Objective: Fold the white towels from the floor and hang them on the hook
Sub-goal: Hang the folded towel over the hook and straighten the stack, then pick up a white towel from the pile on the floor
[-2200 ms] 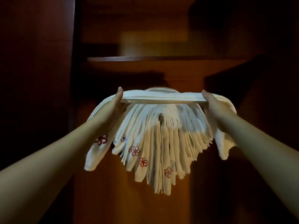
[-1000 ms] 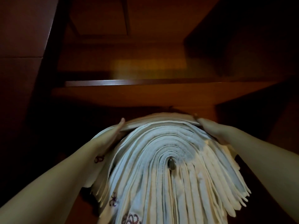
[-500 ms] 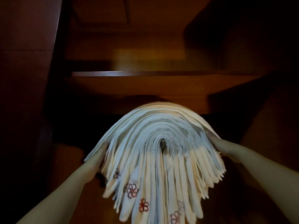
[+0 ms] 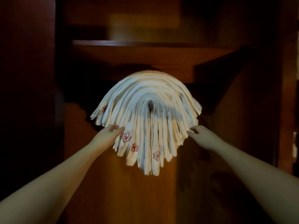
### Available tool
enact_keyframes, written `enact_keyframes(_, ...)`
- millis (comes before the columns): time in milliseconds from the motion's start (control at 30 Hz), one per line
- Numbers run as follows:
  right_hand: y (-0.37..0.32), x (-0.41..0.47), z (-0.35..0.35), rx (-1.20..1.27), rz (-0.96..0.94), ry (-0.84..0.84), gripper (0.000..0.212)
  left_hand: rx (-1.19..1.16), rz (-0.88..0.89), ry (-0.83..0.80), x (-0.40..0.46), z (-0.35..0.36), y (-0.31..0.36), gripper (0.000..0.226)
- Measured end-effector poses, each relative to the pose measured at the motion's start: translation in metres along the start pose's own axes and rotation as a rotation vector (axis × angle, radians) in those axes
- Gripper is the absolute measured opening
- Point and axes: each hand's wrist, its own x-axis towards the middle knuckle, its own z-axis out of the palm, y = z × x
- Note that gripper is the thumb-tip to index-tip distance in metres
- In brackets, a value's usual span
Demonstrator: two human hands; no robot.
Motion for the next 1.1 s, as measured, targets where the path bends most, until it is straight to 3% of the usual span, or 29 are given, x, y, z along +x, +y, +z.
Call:
enact_keyframes(133,-0.015,-0.069,-0.005,-0.023,-0.097,-0.047,0.046,0.077,0.09,-0.157,-0.05,0.023,0.009,0.064)
enact_keyframes(333,-0.007,-0.208,0.014,-0.103,-0.07,-0.106,0.061,0.106,0.17,-0.5,-0.139,0.059,-0.025,0.062)
enact_keyframes(533,0.03,-0.356,0.05,-0.194,0.05,-0.318,0.073,0.213,0.199,-0.741,-0.243,0.101,-0.076,0.063)
enact_keyframes(833,0.13,-0.564,0.074,-0.206,0.387,-0.337,0.071,0.193,0.195,-1.099,-0.39,0.217,-0.108,0.064)
enact_keyframes(1100,0.274,-0.671,0.044,-0.034,0.786,-0.313,0.062,0.174,0.12,-1.328,-0.488,0.406,-0.074,0.056)
